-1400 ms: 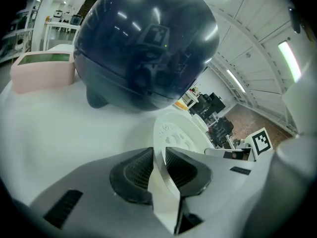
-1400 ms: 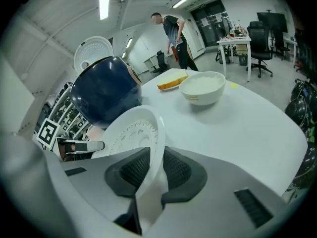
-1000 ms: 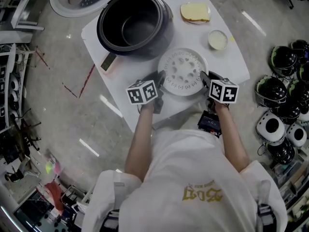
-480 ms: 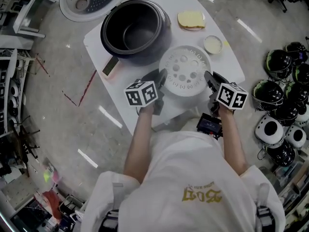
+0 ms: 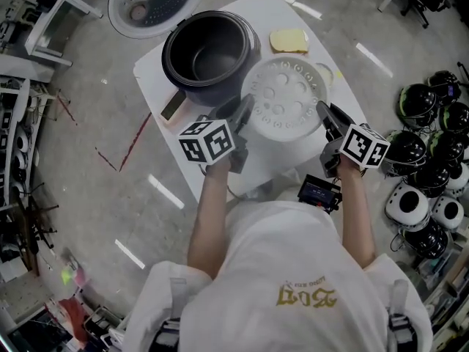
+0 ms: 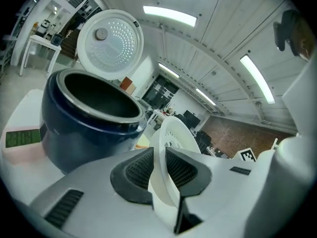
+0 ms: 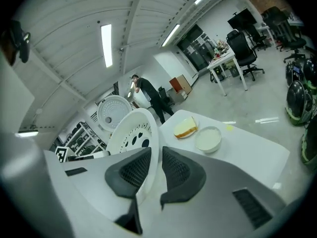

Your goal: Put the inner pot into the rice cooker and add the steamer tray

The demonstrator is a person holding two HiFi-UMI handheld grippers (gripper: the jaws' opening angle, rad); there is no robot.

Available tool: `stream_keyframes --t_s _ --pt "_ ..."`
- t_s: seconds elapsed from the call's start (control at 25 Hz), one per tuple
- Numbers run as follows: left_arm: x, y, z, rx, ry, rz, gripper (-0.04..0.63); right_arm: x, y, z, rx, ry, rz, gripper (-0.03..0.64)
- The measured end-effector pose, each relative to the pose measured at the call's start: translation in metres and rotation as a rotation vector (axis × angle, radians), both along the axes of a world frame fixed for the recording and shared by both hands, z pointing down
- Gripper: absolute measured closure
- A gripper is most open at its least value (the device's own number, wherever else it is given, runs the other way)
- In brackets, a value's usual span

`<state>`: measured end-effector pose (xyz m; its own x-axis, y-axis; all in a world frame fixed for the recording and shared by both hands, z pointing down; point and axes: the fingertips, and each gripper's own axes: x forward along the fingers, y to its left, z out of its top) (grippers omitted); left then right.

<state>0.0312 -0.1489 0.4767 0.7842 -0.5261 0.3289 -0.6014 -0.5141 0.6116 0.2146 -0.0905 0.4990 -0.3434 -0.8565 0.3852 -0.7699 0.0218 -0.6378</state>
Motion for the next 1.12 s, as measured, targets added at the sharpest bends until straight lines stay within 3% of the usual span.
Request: stream_keyframes --t_s 0.12,0.4,0.8,1.12 --pt "-0.003 -0.005 -0.024 0.041 0.036 -0.011 0.500 -0.001 -0.005 -0.018 0.034 -0.010 0.000 0.537" --pt "-0.017 -0.012 -0.054 0.103 0.042 -0.053 0.502 -0.011 -0.028 -0.061 0.125 0.004 -0.041 0.538" --pt "-0.061 -0.050 -0.087 0.178 0.045 -0.206 0.503 -0.051 -0.102 -0.102 0.215 0.023 -0.207 0.538" --pt "-0.102 -0.082 -0.096 0.188 0.037 -0.331 0.505 -0.093 -0.156 -0.114 0.232 0.022 -0.342 0.537"
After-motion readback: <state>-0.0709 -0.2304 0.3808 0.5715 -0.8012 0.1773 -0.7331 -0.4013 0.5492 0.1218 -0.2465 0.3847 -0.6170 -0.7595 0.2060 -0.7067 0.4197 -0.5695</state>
